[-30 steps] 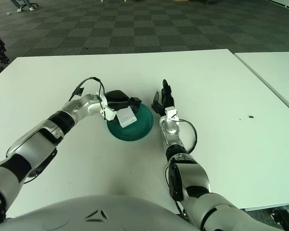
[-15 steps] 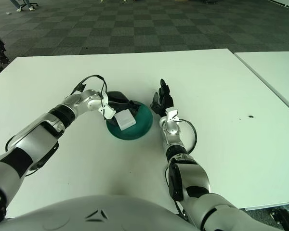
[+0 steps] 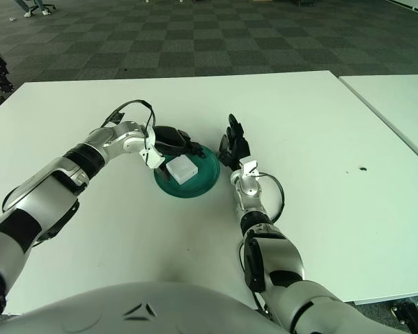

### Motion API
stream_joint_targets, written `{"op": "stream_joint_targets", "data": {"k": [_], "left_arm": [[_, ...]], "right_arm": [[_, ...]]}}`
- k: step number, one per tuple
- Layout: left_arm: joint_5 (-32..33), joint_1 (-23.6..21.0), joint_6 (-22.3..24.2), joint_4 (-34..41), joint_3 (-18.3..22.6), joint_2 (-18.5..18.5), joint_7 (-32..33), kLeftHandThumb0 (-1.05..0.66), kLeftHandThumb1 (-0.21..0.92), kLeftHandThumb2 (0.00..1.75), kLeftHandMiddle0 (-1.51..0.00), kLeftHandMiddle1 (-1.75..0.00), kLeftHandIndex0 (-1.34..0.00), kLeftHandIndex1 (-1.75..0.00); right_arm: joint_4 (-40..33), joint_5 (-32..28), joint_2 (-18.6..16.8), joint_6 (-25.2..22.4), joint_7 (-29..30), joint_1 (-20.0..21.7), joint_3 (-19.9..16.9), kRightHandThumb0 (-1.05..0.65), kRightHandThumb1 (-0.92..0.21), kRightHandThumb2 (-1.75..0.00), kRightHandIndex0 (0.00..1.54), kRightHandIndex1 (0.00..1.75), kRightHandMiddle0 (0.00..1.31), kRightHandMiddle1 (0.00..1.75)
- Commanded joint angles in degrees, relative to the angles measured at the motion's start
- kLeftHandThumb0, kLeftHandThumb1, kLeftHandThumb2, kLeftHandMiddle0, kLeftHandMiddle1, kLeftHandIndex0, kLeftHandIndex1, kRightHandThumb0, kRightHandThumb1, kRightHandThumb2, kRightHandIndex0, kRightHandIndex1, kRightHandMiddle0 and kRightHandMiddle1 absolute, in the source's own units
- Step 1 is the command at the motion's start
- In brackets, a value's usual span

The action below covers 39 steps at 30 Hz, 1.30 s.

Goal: Put the charger into the plate.

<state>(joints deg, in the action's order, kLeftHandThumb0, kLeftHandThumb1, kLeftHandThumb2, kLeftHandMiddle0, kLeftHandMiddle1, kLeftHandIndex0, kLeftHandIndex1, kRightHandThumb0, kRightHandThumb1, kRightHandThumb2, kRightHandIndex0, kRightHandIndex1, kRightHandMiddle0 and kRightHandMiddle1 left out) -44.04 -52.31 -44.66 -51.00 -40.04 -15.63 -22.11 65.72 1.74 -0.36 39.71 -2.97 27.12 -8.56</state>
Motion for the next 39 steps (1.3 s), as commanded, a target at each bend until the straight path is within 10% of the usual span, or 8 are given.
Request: {"op": "stream_joint_targets", "data": {"k": [1, 21, 39], "left_arm": [[-0.71, -1.75, 0.65, -0.29, -0.11, -1.01, -0.23, -1.05, 0.92, 0.50, -0.07, 0.00, 0.00, -0.16], [3.69, 0.20, -3.51, -1.61, 5.51, -2.16, 8.90, -1.05, 0.92, 0.39, 0.00, 0.00, 0.00, 0.00], [43.56, 11.48, -4.71, -12.37, 35.76, 11.27, 9.10, -1.05, 0.92, 0.81, -0.03, -0.01, -0.04, -0.03]], "right_arm": [[6.79, 0.65, -1.76, -4.10, 0.33, -9.71, 0.90, -0.93, -0.92, -1.05, 0.02, 0.01, 0.00, 0.12], [7.30, 1.01, -0.96, -7.33, 2.67, -8.80, 1.31, -0.95, -0.92, -1.04, 0.01, 0.00, 0.00, 0.11], [7.90, 0.14, -1.75, -8.09, 5.46, -10.26, 0.34, -0.98, -0.92, -1.05, 0.00, 0.00, 0.00, 0.16]]}}
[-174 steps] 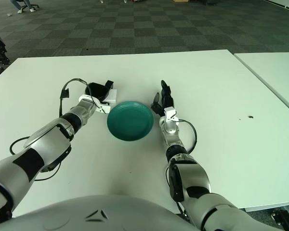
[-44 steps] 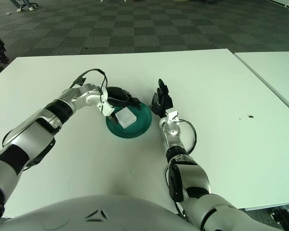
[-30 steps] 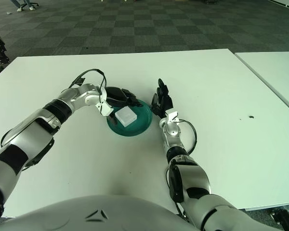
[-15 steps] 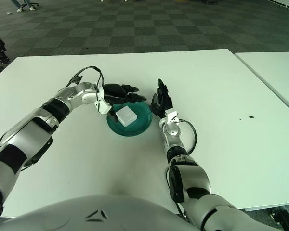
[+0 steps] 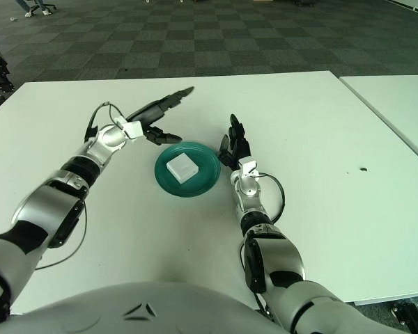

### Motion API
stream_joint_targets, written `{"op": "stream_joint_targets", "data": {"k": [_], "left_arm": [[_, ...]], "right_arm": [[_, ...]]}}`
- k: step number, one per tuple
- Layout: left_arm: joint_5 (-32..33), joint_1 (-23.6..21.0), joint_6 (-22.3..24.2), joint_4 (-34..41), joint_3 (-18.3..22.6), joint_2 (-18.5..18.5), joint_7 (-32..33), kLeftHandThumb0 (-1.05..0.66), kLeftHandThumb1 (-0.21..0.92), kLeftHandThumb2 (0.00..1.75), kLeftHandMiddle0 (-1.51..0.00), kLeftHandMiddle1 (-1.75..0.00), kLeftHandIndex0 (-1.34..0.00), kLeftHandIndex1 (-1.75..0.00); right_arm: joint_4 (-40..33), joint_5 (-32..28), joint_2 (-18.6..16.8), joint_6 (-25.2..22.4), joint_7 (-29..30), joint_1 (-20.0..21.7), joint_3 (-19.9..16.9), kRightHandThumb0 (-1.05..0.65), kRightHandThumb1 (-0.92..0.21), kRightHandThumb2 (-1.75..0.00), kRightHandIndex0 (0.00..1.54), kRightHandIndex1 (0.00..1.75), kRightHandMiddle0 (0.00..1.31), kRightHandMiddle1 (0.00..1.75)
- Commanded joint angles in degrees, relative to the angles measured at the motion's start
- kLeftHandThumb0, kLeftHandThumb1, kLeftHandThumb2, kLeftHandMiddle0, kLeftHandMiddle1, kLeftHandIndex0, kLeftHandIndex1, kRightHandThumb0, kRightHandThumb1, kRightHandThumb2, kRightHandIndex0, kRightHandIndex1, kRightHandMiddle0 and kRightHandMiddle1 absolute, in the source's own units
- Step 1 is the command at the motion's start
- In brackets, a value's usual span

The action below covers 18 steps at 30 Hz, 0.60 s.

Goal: Put the charger into the plate.

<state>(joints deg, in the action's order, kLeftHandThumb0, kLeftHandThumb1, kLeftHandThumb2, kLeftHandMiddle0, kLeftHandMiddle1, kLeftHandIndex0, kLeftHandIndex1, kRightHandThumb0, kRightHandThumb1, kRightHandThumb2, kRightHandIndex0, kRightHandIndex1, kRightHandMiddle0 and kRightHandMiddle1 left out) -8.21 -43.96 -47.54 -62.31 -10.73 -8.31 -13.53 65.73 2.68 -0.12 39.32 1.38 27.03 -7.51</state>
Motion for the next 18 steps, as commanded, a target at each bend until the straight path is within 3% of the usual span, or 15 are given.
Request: {"op": "stream_joint_targets", "data": {"k": [1, 5, 12, 18], "left_arm": [[9.87, 4.54, -2.16, -0.14, 7.70, 4.78, -0.33, -1.05, 0.92, 0.82, -0.03, -0.01, -0.04, -0.03], [14.35, 8.36, -2.89, 2.99, 10.08, 6.58, -2.74, -1.05, 0.92, 0.91, -0.01, 0.00, -0.04, -0.04], [19.98, 13.56, 4.19, 5.91, 14.95, 7.44, -3.40, -1.05, 0.92, 1.01, 0.00, 0.00, -0.06, -0.04], [20.17, 15.90, 7.59, 5.84, 16.57, 8.06, -1.61, -1.05, 0.92, 1.07, 0.00, 0.00, -0.05, -0.04]], "right_arm": [[7.94, -0.84, -2.00, -8.02, 1.35, -10.12, -0.76, -0.98, -0.92, -1.05, 0.00, 0.00, 0.00, 0.16], [8.03, -0.84, -1.94, -8.72, 1.88, -10.06, -0.80, -0.98, -0.92, -1.06, 0.00, 0.00, 0.00, 0.15], [7.99, -0.73, -1.66, -9.54, 2.04, -9.95, -0.64, -0.99, -0.92, -1.06, 0.00, 0.00, 0.00, 0.15], [7.96, -0.45, -1.21, -9.75, 2.06, -9.90, -0.38, -1.00, -0.92, -1.06, 0.00, 0.00, 0.00, 0.15]]}}
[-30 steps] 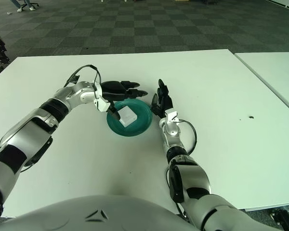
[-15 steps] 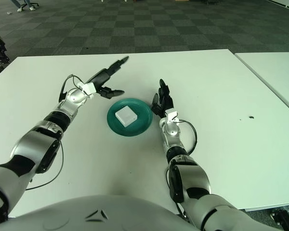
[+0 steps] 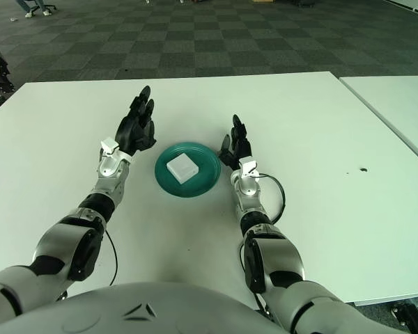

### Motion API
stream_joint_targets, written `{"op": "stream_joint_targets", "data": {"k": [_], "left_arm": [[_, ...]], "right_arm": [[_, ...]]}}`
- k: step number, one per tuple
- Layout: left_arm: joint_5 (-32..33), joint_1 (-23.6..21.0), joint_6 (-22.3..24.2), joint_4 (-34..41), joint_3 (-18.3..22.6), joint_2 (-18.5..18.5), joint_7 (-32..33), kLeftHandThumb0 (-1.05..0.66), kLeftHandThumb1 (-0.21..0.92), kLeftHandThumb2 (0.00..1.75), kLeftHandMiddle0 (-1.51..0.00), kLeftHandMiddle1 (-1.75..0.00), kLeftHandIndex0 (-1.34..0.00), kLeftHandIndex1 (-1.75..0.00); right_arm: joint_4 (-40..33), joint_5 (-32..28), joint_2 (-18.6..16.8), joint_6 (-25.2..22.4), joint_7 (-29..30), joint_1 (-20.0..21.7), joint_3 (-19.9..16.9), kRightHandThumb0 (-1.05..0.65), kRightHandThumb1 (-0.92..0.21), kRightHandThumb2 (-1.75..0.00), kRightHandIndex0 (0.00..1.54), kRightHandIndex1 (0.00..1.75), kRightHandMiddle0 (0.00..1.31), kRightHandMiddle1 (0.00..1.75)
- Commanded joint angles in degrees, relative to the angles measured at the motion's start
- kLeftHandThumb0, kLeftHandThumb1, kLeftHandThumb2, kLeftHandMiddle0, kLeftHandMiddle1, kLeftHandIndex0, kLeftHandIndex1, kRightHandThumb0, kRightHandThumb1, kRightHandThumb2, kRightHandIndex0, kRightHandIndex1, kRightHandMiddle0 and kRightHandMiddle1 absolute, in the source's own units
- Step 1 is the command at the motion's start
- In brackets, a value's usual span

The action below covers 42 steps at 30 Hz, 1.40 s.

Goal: Put the charger into the plate.

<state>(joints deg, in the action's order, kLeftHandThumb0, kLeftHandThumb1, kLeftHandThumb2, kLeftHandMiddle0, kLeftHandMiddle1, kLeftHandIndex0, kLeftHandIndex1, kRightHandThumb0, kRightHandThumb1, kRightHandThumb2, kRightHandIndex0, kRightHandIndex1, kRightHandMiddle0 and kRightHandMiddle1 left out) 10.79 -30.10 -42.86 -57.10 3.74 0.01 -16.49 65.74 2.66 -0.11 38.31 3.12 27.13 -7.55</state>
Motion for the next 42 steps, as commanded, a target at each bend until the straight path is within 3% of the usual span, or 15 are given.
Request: {"op": "stream_joint_targets", "data": {"k": [1, 10, 33, 42], "left_arm": [[0.87, 2.10, 3.39, 0.70, 2.19, -0.17, 1.85, -1.05, 0.92, 1.07, 0.00, 0.00, -0.05, -0.04], [-4.42, 5.50, 4.76, 2.06, 1.36, -0.19, 8.05, -1.05, 0.92, 1.10, 0.00, 0.00, -0.03, -0.05], [-13.66, 16.80, 4.47, 7.93, -1.36, -0.20, 16.27, -1.04, 0.92, 1.18, 0.00, 0.00, 0.00, -0.08], [-17.54, 20.06, 3.80, 6.99, -2.29, 0.15, 22.87, -1.01, 0.92, 1.20, -0.06, -0.01, 0.00, -0.18]], "right_arm": [[7.95, -0.48, -1.23, -8.65, 0.32, -9.99, -0.39, -1.00, -0.92, -1.06, 0.00, 0.00, 0.00, 0.15], [8.15, -0.50, -0.82, -8.68, 0.42, -9.84, -0.52, -1.01, -0.92, -1.10, 0.00, 0.00, 0.00, 0.20], [8.11, -0.76, 0.95, -10.31, -0.80, -10.01, -0.69, -0.99, -0.92, -1.07, 0.00, 0.00, 0.00, 0.16], [6.33, 0.17, 1.21, -6.94, 0.16, -11.60, 0.18, -1.00, -0.92, -1.06, 0.00, 0.00, 0.00, 0.15]]}}
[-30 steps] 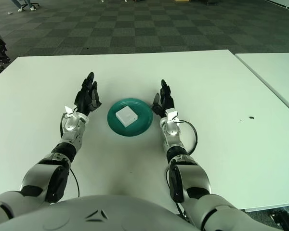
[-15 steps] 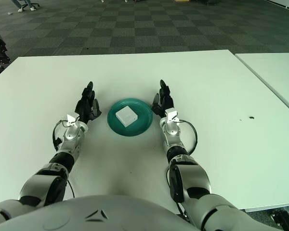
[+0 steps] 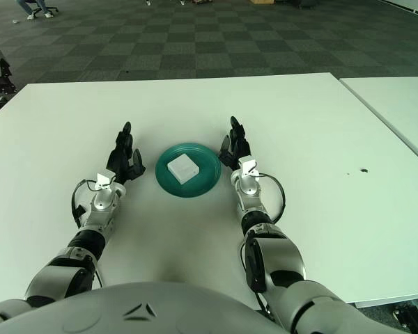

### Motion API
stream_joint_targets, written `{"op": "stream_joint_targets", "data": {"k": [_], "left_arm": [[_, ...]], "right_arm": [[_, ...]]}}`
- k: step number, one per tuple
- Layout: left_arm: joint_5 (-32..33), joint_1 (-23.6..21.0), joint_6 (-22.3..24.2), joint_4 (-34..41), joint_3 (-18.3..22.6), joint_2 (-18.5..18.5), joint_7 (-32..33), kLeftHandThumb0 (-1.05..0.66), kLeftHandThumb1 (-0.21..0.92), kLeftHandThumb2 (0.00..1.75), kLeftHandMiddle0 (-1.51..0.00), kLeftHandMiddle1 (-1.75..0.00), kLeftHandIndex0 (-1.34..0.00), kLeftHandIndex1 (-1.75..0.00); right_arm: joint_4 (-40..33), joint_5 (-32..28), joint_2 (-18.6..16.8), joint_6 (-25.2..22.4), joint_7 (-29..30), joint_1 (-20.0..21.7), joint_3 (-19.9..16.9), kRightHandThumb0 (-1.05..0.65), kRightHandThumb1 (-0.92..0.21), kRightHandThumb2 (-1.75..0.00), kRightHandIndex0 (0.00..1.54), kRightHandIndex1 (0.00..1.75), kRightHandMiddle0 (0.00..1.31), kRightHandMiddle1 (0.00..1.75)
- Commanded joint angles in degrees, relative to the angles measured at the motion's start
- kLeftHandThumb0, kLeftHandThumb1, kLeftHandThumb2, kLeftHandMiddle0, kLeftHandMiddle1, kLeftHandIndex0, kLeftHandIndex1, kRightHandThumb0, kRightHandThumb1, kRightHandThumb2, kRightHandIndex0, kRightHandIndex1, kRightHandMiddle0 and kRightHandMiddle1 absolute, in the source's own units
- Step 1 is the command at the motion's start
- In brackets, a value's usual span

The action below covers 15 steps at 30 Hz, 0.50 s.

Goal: Put the charger into the plate.

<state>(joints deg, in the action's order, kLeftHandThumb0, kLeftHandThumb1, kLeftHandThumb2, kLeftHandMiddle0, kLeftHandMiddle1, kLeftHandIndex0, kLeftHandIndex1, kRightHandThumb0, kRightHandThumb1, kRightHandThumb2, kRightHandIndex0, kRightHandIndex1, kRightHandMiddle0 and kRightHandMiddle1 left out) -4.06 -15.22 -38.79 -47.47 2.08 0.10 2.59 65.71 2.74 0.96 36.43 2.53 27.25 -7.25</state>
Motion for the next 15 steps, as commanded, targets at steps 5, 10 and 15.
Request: {"op": "stream_joint_targets", "data": {"k": [5, 10, 15], "left_arm": [[-3.97, 6.45, -1.64, -3.52, -0.85, 0.41, 7.01, -0.99, 0.92, 1.18, -0.09, -0.02, 0.00, -0.25], [-4.05, 7.01, -2.11, -3.55, -1.40, 0.61, 7.69, -0.99, 0.92, 1.17, -0.11, -0.02, 0.00, -0.27], [-2.92, 7.71, -2.39, -2.18, -1.78, 1.50, 6.50, -1.00, 0.92, 1.18, -0.10, -0.01, 0.00, -0.26]], "right_arm": [[3.22, 0.30, 0.65, -1.91, 0.23, -14.36, 0.45, -1.01, -0.92, -1.05, 0.00, 0.00, 0.00, 0.12], [1.38, 0.19, 0.88, -0.89, -0.50, -15.78, 0.67, -1.00, -0.92, -1.03, 0.00, 0.00, 0.00, 0.10], [-5.47, 0.26, -0.18, -1.06, 0.21, -20.12, 1.16, -0.98, -0.92, -1.00, 0.00, 0.00, 0.00, 0.12]]}}
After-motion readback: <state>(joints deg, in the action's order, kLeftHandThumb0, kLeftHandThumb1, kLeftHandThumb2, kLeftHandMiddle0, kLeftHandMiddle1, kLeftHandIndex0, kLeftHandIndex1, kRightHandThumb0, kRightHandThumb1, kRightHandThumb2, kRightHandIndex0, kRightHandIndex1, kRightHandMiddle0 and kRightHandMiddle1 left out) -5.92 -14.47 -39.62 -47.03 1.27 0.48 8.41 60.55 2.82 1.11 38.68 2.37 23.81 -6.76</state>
